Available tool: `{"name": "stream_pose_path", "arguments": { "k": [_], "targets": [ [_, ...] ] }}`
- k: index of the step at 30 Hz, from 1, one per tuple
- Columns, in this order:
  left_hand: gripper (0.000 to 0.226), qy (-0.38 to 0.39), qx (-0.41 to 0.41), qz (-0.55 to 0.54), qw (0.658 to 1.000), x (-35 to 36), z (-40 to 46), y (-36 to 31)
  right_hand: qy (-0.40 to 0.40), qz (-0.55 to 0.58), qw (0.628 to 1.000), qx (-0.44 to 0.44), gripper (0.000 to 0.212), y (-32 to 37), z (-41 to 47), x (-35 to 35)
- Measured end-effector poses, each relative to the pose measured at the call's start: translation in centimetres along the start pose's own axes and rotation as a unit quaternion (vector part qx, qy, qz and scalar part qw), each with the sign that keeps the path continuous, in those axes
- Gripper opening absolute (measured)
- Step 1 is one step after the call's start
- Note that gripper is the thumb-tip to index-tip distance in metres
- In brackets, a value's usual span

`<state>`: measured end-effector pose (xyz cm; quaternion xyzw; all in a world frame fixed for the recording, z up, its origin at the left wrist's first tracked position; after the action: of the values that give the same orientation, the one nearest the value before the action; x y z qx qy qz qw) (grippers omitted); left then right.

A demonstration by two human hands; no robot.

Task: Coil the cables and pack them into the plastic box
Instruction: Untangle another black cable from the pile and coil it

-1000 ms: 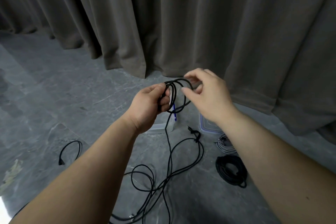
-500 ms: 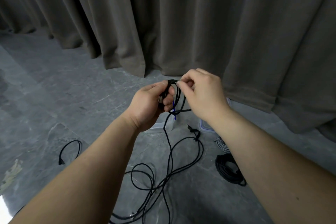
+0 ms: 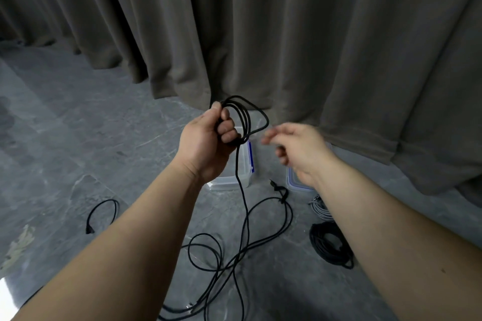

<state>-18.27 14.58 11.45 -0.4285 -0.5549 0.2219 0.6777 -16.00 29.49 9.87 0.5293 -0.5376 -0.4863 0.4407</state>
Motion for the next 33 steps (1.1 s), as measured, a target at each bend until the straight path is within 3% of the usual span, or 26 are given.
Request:
{"name": "stream_pose_path", "arguments": {
  "k": [2,6,9,12,15,18,20,23,26,29,33],
  "targets": [
    [0.035,-0.003,0.008,-0.01,1.0,0.1,0.1,0.0,0.092,-0.046,0.995,0.012,0.017,-0.5,-0.4,2.3],
    [0.036,-0.009,0.028,-0.001,1.0,0.3,0.1,-0.3,0.156,-0.034,0.987,0.021,0.023,-0.9,-0.8,4.8],
    [0.035,-0.011,0.036,-0.005,0.999,0.6,0.1,-0.4,0.134,-0.065,0.989,0.009,0.011,-1.3,-0.7,4.9],
    [0.035,-0.02,0.052,-0.009,0.998,0.6,0.1,-1.0,0.081,-0.185,0.979,-0.009,0.01,-1.6,-0.1,3.8],
    [0.036,-0.029,0.074,-0.021,0.997,0.3,0.1,-2.2,0.051,-0.367,0.929,0.028,0.02,-2.7,0.5,1.9],
    [0.034,-0.028,0.087,-0.02,0.996,0.2,0.2,-3.0,0.045,-0.431,0.898,0.07,0.012,-3.7,0.4,0.1],
    [0.035,-0.025,0.081,0.0,0.996,0.2,0.2,-2.7,0.043,-0.42,0.906,0.041,0.01,-2.9,0.2,0.2],
    [0.035,-0.013,0.07,0.038,0.997,0.8,0.0,-1.7,0.02,-0.211,0.976,-0.041,0.026,-0.2,-0.1,1.4],
    [0.036,-0.001,0.069,0.073,0.995,1.4,-0.1,-1.1,-0.077,-0.048,0.986,-0.138,0.04,2.9,-0.2,0.6],
    [0.036,0.014,0.071,0.104,0.992,1.7,-0.2,-0.9,-0.099,-0.116,0.966,-0.21,0.033,4.8,-1.3,0.3],
    [0.036,0.028,0.072,0.123,0.989,2.2,-0.5,-0.6,-0.132,-0.27,0.923,-0.24,0.02,4.6,-1.3,0.4]
  ]
}}
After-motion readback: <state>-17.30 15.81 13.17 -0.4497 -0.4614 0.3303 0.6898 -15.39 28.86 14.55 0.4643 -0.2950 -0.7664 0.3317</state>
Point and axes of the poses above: each hand's wrist, its own z-axis towards the middle knuckle, its own x-axis out of the palm, y = z × x, the point moved 7 cm from there along z, towards the middle knuckle, and after that the axes turned 6 degrees about y, right-handed, at the moved point
